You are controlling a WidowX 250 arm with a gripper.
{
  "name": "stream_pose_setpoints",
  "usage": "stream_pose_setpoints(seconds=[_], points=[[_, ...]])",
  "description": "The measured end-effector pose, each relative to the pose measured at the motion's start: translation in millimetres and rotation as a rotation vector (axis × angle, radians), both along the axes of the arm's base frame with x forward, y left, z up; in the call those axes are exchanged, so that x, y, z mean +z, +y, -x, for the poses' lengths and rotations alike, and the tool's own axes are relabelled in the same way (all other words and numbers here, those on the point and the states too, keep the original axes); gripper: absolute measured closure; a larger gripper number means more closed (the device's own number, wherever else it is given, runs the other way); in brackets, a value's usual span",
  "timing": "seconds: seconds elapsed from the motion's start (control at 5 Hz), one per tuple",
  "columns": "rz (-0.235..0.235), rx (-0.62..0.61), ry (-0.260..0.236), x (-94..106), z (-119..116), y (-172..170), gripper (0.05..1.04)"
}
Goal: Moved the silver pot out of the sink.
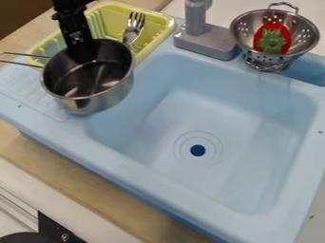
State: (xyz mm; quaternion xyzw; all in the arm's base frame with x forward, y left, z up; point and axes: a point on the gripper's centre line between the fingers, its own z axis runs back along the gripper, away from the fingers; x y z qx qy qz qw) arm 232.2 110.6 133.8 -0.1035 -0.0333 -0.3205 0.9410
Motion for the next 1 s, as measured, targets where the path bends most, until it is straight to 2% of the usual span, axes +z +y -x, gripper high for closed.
stream_pose_setpoints(seconds=[0.2, 0.4, 0.6, 0.8, 1.0], points=[[0.009, -0.034, -0.018, -5.0, -1.5, 3.1, 1.026], [0.027, -0.087, -0.085, -4.6, 0.1, 3.4, 1.003], [-0.008, -0.085, -0.122, -3.2, 5.0, 3.0, 0.854], [-0.038, -0.062, -0.095, -3.7, 6.8, 4.9, 0.611], [-0.064, 0.013, -0.063, -4.3, 8.2, 7.3, 0.319]])
